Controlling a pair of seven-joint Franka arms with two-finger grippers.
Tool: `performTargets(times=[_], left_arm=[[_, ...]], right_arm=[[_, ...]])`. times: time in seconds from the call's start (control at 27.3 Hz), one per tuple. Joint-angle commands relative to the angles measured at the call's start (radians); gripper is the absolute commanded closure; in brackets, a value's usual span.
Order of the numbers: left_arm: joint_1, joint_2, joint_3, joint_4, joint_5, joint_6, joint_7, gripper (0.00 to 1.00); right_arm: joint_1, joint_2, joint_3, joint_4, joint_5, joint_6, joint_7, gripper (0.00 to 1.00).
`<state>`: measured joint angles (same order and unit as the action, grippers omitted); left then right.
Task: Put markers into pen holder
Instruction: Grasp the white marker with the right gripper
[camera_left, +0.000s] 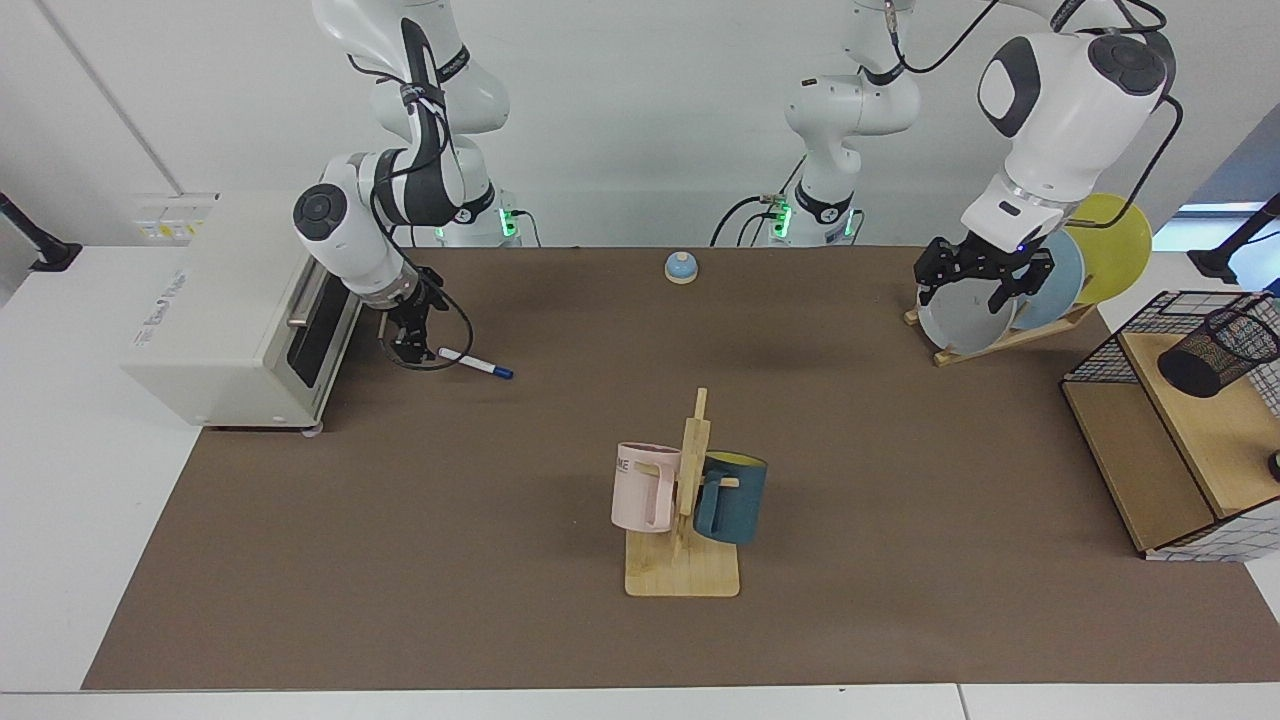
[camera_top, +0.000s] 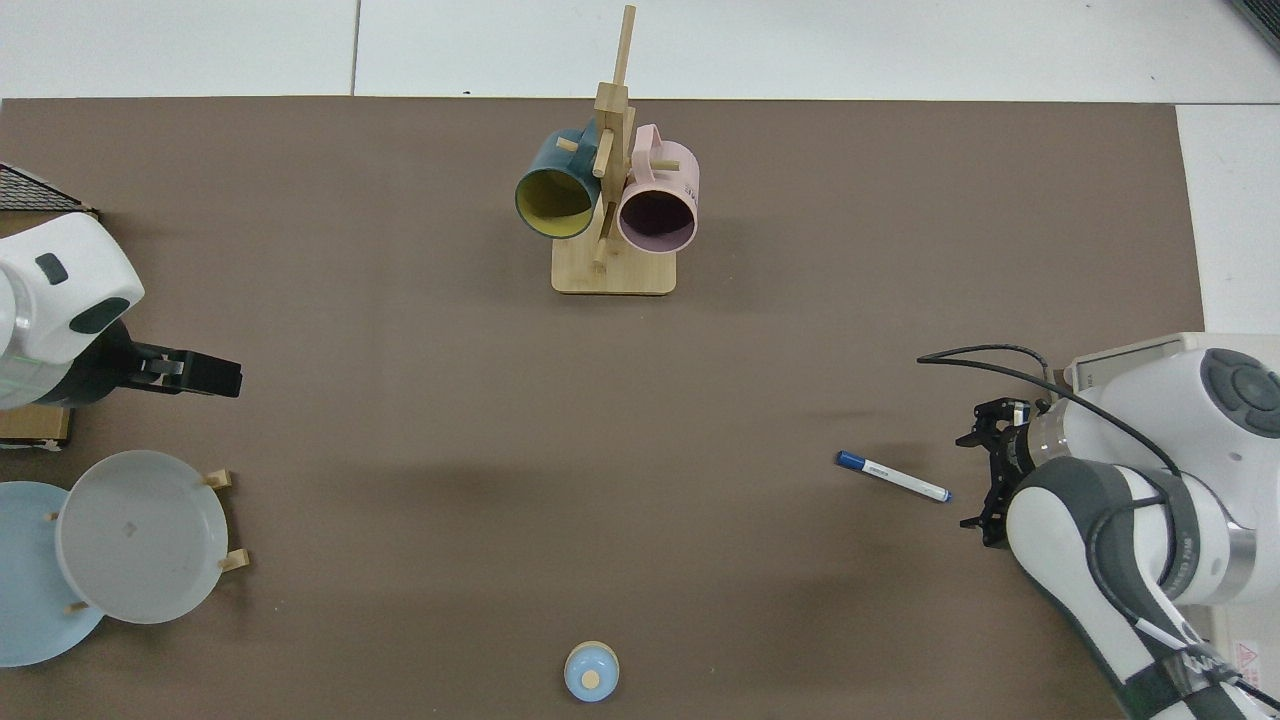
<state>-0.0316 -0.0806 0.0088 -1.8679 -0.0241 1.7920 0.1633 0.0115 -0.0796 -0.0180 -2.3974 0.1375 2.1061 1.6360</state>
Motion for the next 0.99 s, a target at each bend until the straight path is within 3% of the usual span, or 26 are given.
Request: performTargets(times=[0.0,0.37,0.66,0.88,0.95], left_arm=[[0.015,-0.047,-0.004,-0.057,-0.014,0.036,0.022,0.00],[0.013,-0.047,-0.004,-0.056,-0.014,0.033,0.012,0.00],[0.013,-0.045,-0.004,-0.056,-0.014,0.033,0.012,0.00],[0.010,-0.019,-0.004,-0.005,-0.019,0.027,-0.028,0.00],[0.009,-0.008,-0.004,0.010,-0.019,0.023,-0.031,0.00]], right_arm=[[0.004,0.007,0.004,-0.060,0.014,0.098,0.010,0.00],[0.004,0.055,0.009,-0.091,0.017,0.172,-0.028,0.00],[0.025,0.055,0.007,-0.104,0.100,0.173,-0.071,0.01],[0.019,0.057,0.007,-0.112,0.102,0.192,-0.120,0.08],[0.015,0.057,0.007,-0.112,0.102,0.192,-0.133,0.17]])
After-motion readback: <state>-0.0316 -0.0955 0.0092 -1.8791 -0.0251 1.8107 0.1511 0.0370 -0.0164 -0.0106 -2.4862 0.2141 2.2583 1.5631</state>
